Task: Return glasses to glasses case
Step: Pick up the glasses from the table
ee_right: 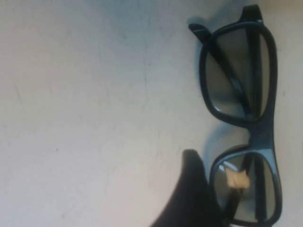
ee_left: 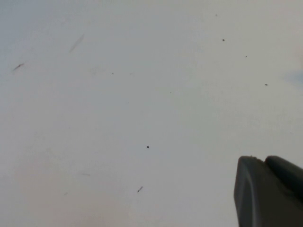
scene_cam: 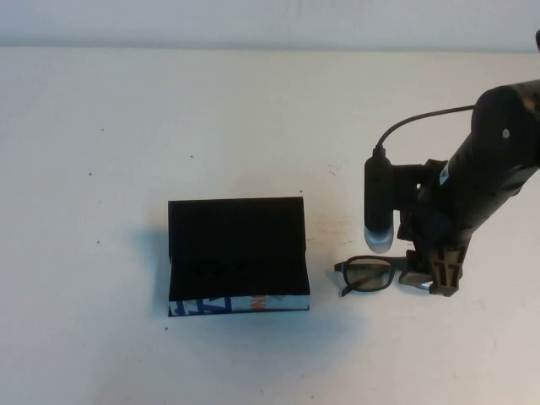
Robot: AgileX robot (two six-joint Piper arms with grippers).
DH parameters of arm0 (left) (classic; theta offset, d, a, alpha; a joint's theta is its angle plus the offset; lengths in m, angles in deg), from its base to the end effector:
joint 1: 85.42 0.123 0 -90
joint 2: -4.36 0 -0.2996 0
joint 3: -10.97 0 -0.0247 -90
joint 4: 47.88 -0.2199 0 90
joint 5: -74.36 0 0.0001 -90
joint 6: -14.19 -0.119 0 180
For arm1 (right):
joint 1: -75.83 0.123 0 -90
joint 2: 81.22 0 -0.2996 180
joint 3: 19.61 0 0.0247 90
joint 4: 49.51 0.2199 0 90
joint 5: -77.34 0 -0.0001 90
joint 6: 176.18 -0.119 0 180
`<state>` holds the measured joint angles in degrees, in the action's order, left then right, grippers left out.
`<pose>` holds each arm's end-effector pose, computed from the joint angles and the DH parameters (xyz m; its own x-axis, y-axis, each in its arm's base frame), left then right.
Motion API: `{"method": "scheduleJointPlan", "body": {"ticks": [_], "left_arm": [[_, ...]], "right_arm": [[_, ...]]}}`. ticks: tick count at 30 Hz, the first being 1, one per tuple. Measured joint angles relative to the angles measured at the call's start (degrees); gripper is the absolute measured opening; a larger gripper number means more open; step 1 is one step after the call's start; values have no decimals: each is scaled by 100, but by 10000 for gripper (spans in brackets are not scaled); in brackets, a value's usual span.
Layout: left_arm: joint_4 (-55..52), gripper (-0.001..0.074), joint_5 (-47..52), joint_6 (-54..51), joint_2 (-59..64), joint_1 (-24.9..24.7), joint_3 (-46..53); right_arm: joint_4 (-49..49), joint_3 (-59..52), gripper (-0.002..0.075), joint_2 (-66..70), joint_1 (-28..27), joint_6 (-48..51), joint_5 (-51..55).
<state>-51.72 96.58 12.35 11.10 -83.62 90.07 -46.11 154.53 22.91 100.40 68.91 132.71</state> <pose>0.0330 0.0041 0.1619 -0.3130 0.0842 -0.9460 -0.0262 0.9949 0.0972 0.2870 0.1376 0.2466 -0.0167 -0.9875 -0.1566 -0.9776 0.0490 -0.2049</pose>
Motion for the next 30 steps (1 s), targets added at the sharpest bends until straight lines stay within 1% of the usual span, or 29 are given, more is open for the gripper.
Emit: {"method": "scheduleJointPlan", "body": {"ticks": [3,7,16,30], "left_arm": [[0,-1,0,0,0,0,0],[0,-1,0,0,0,0,0],[0,-1,0,0,0,0,0],[0,-1,0,0,0,0,0]], "right_arm": [[0,0,494,147,5,25,-171],[0,8,519,349,5,173,-259],[0,22,524,659,-110,330,-446],[0,35,524,999,-124,499,-656]]}}
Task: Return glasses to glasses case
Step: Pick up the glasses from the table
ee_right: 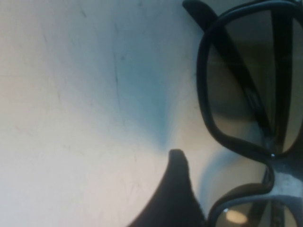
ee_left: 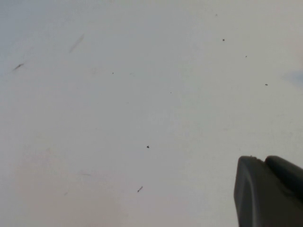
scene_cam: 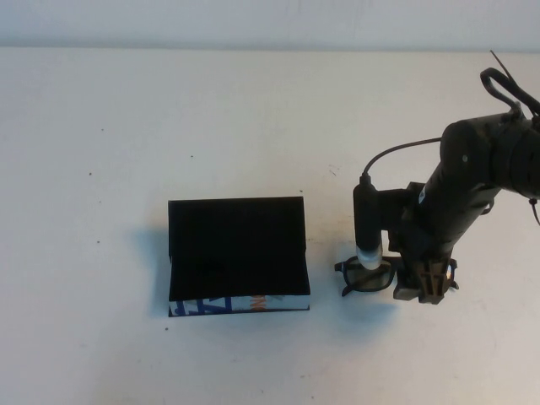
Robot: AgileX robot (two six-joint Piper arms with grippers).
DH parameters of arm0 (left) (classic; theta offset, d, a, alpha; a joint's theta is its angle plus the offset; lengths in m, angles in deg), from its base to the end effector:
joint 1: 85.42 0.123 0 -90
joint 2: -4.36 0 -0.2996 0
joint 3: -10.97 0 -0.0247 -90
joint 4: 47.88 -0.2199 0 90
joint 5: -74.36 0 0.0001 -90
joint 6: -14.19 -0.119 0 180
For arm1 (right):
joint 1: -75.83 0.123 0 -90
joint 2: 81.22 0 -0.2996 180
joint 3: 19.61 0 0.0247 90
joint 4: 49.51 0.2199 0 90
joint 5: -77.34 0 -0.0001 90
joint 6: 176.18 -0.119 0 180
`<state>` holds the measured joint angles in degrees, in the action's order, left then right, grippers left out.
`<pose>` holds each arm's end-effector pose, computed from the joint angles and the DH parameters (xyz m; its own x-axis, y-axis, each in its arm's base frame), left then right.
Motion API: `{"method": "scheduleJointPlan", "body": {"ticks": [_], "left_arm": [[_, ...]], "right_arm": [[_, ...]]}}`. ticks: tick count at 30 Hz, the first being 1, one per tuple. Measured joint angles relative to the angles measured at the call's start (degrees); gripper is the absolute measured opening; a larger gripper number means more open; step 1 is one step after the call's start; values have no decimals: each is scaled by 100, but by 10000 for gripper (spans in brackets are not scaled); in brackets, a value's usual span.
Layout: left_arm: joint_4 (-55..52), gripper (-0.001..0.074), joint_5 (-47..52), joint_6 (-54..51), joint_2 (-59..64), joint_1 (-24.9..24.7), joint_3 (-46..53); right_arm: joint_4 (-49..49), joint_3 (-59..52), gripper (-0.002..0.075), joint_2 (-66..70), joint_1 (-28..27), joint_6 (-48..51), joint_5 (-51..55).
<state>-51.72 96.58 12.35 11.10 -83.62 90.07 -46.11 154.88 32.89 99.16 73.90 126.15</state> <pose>0.0330 0.0041 0.1619 -0.3130 0.0842 -0.9460 -0.0262 0.9949 0.0972 0.3189 0.1433 0.1928 0.0348 -0.9926 -0.1165 -0.9853 -0.0146 -0.1701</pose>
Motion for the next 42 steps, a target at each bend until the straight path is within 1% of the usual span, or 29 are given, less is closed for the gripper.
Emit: {"method": "scheduleJointPlan", "body": {"ticks": [5,8,18,26,28,31,39,42], "left_arm": [[0,-1,0,0,0,0,0],[0,-1,0,0,0,0,0],[0,-1,0,0,0,0,0],[0,-1,0,0,0,0,0],[0,-1,0,0,0,0,0],[0,-1,0,0,0,0,0],[0,-1,0,0,0,0,0],[0,-1,0,0,0,0,0]], "right_arm": [[0,0,524,73,-27,13,-22],[0,0,508,98,-27,17,-79],[0,0,403,98,-27,17,-149],[0,0,251,98,-27,17,-90],[0,0,225,98,-27,17,-66],[0,0,204,98,-27,17,-43],[-11,0,181,98,-27,17,9],[-22,0,151,98,-27,17,50]]}}
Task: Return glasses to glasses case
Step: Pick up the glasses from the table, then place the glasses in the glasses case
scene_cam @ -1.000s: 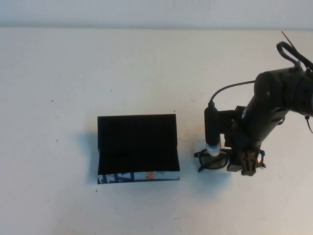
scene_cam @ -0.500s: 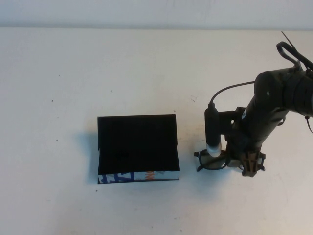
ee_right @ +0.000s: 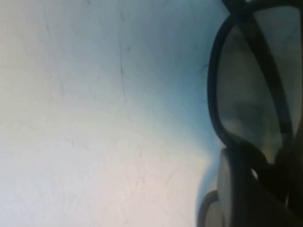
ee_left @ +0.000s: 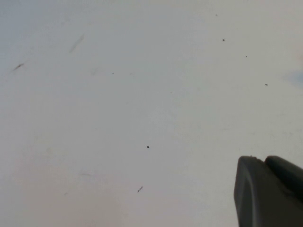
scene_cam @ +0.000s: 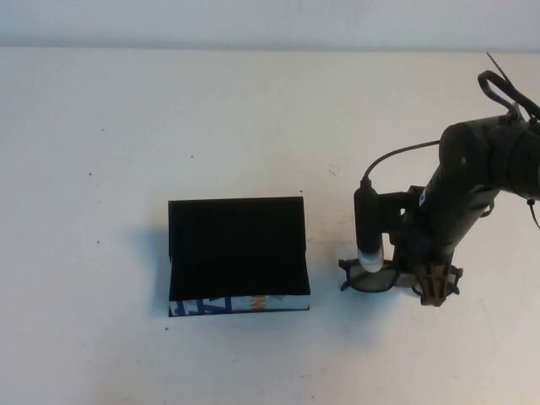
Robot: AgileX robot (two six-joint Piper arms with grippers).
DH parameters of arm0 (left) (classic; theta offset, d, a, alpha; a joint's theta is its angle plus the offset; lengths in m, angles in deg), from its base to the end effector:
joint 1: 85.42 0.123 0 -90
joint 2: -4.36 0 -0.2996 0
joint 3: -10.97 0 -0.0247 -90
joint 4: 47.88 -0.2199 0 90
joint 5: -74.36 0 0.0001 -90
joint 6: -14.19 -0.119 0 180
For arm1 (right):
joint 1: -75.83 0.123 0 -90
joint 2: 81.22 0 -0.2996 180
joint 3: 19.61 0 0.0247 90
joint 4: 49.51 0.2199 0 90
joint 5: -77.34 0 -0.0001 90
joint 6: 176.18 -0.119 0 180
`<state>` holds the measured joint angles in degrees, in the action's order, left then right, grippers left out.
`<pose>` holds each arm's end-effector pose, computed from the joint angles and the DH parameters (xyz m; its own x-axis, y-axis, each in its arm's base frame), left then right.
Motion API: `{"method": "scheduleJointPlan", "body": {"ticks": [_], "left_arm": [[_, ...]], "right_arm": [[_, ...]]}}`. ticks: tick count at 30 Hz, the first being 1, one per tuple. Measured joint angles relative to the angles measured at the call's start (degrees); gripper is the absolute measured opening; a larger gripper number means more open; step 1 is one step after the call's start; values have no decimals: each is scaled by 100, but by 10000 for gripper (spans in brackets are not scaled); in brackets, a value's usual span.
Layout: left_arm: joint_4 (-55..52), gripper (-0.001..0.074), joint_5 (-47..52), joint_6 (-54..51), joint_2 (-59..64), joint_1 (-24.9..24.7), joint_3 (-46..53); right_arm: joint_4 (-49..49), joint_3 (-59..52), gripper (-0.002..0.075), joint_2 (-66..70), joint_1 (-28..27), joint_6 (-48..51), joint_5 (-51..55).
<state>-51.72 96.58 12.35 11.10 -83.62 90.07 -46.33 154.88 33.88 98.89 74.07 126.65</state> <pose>0.0330 0.0041 0.1619 -0.3130 0.0842 -0.9460 -0.0262 0.9949 0.0972 0.3198 0.1416 0.1865 0.0329 -0.9941 -0.1038 -0.9889 -0.0173 -0.1478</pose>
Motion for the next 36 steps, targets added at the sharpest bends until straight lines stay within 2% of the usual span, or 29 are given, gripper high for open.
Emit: {"method": "scheduleJointPlan", "body": {"ticks": [10,21,25,30,36], "left_arm": [[0,-1,0,0,0,0,0],[0,-1,0,0,0,0,0],[0,-1,0,0,0,0,0],[0,-1,0,0,0,0,0],[0,-1,0,0,0,0,0]], "right_arm": [[-98,0,13,-304,0,0,132],[-204,13,3,-943,44,0,473],[-212,430,3,-1080,291,0,887],[-163,1351,3,-966,863,0,1398],[30,2604,2,31,1608,-191,1994]]}}
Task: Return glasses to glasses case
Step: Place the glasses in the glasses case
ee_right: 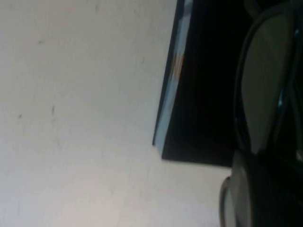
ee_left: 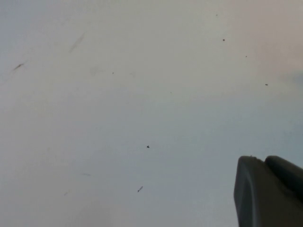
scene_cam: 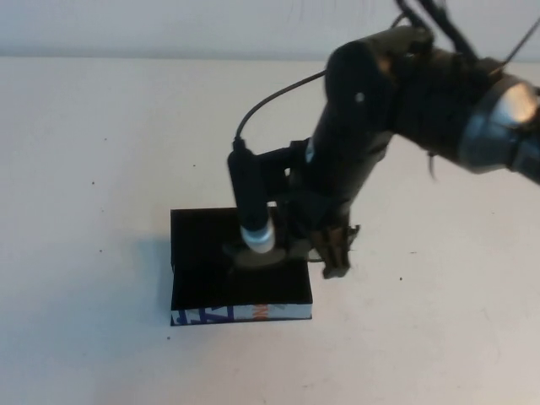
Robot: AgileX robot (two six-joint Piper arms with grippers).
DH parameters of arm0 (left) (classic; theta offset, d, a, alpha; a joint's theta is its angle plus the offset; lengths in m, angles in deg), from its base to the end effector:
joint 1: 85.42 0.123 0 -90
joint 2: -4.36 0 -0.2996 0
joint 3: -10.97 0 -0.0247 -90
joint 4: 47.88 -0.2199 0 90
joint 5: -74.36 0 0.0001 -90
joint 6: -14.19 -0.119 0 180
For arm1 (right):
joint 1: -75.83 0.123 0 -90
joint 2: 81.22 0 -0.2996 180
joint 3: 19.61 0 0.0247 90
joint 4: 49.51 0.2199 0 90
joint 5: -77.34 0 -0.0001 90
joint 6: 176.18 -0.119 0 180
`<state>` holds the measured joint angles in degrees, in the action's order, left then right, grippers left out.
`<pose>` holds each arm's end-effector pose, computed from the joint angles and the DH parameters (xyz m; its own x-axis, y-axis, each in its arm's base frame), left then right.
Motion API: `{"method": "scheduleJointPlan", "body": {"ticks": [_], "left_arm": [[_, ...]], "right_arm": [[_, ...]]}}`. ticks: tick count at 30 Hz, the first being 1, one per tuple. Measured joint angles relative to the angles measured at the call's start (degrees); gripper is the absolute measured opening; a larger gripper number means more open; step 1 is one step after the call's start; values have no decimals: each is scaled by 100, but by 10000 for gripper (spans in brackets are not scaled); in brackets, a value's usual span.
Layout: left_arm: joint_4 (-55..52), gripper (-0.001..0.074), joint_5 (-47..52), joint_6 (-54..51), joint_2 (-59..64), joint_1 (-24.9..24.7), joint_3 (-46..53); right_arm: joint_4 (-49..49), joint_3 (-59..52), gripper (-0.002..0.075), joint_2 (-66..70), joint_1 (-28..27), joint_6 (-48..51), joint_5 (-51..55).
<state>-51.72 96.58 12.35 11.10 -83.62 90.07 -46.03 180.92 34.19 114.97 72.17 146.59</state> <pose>0.0330 0.0041 0.1619 -0.3130 0.0842 -0.9460 -0.0262 0.9949 0.0972 0.2922 0.2465 0.2852 0.3016 -0.9404 -0.1569 -0.9370 -0.2620 -0.2312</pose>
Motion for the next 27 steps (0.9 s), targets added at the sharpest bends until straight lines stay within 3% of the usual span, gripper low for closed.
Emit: {"method": "scheduleJointPlan", "body": {"ticks": [8,27], "left_arm": [[0,-1,0,0,0,0,0],[0,-1,0,0,0,0,0]], "right_arm": [[401,1054,2,1215,315,-109,57],[651,1162,2,1754,290,-109,79]]}}
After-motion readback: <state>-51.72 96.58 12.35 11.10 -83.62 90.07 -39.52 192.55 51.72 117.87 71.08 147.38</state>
